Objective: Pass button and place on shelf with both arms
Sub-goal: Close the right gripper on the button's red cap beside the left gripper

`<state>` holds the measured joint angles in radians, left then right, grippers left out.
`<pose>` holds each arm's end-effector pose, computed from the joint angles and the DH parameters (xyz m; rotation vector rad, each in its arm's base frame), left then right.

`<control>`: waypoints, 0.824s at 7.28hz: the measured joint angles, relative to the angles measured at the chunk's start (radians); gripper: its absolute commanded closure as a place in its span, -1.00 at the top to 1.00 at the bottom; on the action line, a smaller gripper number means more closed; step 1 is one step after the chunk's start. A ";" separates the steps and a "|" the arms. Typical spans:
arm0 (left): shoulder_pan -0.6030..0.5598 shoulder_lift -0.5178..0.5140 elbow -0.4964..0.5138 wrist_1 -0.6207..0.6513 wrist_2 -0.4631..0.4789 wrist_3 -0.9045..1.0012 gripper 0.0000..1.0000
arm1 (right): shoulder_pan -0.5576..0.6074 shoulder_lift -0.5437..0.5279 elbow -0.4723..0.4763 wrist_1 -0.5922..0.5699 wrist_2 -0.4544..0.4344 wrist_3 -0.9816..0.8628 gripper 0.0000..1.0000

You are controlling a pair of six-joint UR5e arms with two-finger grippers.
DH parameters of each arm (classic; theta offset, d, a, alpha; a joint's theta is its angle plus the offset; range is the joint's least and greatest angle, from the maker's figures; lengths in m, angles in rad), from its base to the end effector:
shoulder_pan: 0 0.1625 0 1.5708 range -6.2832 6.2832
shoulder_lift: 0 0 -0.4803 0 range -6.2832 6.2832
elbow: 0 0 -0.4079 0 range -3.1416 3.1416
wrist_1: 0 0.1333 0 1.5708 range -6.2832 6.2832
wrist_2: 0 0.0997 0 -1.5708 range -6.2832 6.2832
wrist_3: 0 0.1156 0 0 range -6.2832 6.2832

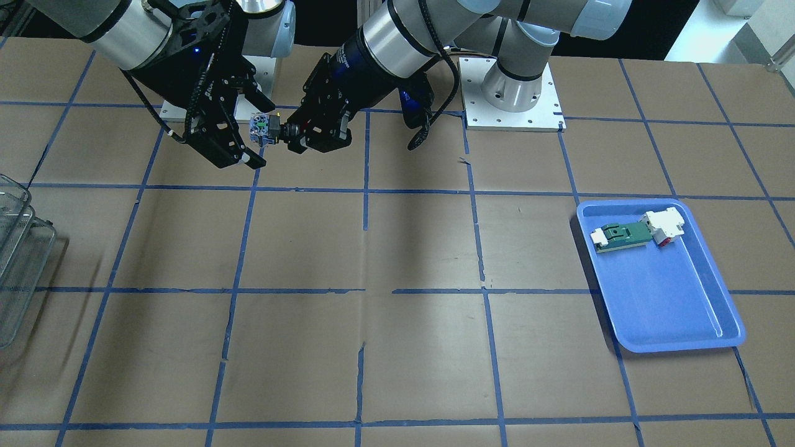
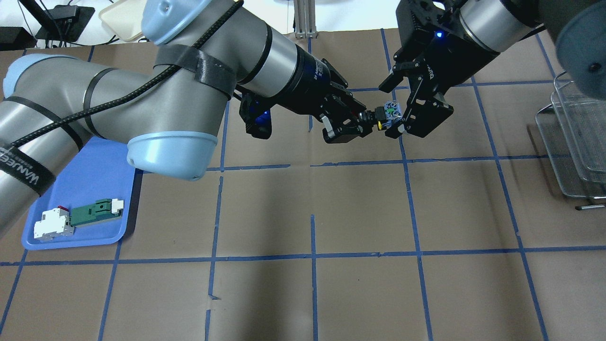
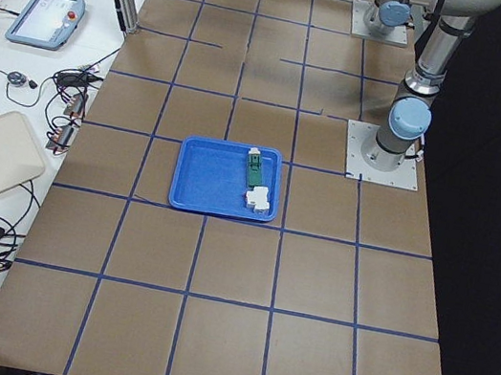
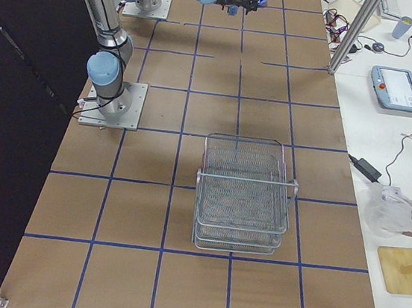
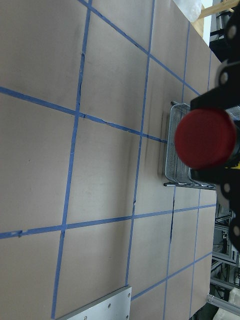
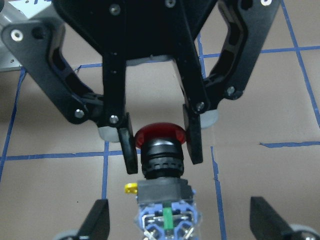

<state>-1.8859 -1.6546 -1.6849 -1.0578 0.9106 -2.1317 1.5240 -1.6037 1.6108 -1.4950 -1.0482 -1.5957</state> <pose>-0.3687 -0.4722 0.5050 1.9220 -1.6751 -0.6825 0.1682 -0.4916 0.5316 -1.8603 1.9442 -0.4507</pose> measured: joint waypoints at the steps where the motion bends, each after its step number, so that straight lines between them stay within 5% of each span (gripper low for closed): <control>1: 0.000 0.005 0.000 -0.002 -0.001 -0.001 -1.00 | 0.000 -0.001 0.000 0.004 -0.001 0.001 0.81; 6: 0.000 0.015 -0.001 -0.004 -0.001 -0.002 -1.00 | 0.002 -0.030 -0.003 0.043 0.000 -0.002 0.67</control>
<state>-1.8857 -1.6398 -1.6858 -1.0615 0.9093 -2.1337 1.5260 -1.6335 1.6080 -1.4523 -1.0483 -1.5973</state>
